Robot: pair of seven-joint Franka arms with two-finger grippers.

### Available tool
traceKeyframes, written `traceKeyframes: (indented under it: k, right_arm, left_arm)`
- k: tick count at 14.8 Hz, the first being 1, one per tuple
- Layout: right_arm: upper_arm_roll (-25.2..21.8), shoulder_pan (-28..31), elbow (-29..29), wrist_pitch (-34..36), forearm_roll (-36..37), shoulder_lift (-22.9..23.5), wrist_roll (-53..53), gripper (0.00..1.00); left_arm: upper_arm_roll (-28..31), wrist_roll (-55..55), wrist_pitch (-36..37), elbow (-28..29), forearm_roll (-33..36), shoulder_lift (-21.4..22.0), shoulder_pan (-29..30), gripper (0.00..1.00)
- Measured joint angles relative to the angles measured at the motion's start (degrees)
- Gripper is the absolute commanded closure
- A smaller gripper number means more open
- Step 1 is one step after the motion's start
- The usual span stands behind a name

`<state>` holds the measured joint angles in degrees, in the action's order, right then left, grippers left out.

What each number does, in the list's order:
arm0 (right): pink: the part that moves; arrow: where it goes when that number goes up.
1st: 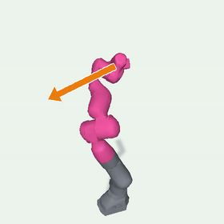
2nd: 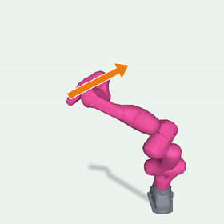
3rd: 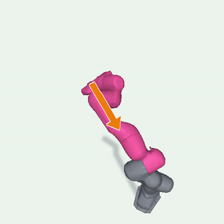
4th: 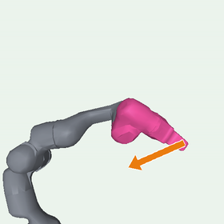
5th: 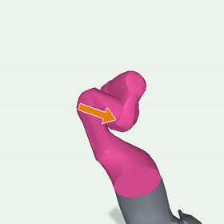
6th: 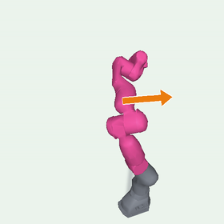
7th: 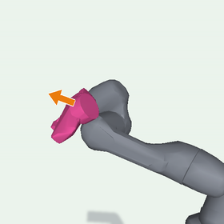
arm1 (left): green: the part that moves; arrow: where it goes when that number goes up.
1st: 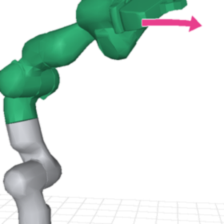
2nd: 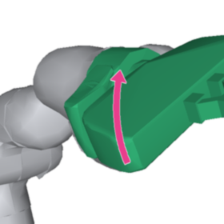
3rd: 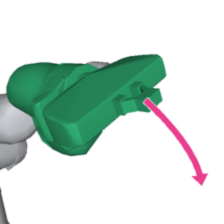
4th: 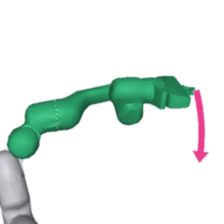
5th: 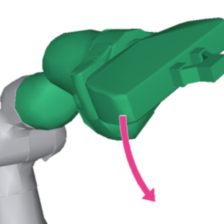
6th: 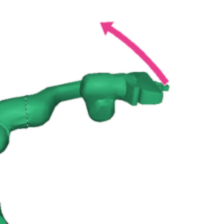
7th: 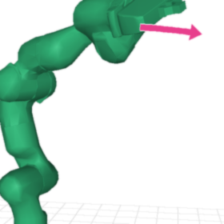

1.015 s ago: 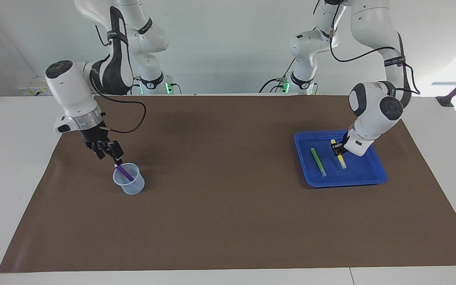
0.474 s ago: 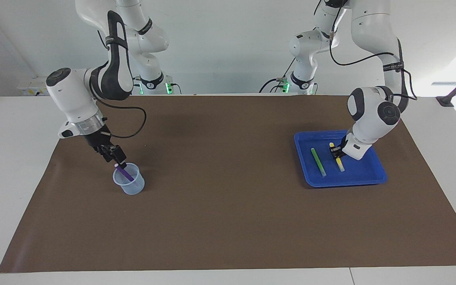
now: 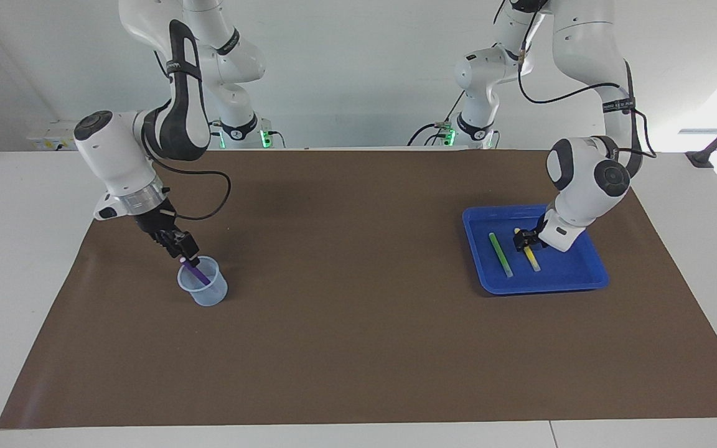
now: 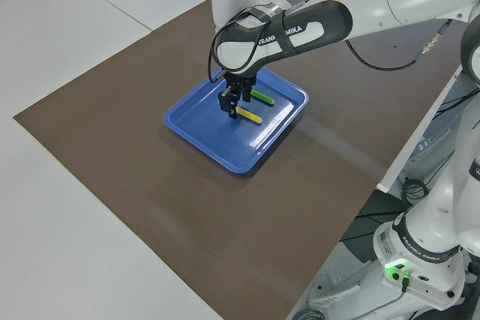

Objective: Right arm passes pens to left for tray arrangement
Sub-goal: 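Place the yellow pen in the tray beside the green pen with the left gripper, then pull the purple pen from the cup with the right gripper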

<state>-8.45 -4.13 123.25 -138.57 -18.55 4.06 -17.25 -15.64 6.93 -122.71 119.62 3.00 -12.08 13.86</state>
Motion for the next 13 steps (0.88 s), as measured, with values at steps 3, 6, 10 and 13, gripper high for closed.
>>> traceKeyframes:
  k: [3, 6, 10, 13]
  right_arm:
    - [0.0, 0.0, 0.0, 0.0, -0.6, 0.0, 0.0, 0.9]
    - [0.0, 0.0, -0.2, -0.4, -0.8, 0.0, 0.0, 1.0]
    - [0.1, 0.0, -0.5, -0.5, -0.8, 0.0, 0.0, 1.0]
    - [0.3, 0.0, -2.3, 0.8, -0.8, -0.1, 0.0, 1.0]
  left_arm:
    - [0.0, 0.0, 4.8, -3.9, -0.2, 0.2, 0.0, 0.0]
    - [0.0, 0.0, 12.8, -10.7, -3.2, 1.2, 0.0, 0.0]
    - [-0.3, 5.5, 19.1, -16.5, -6.3, 4.2, -0.1, 0.0]
    - [-0.9, 12.4, 20.9, -17.2, -13.2, 8.6, -0.2, 0.0]
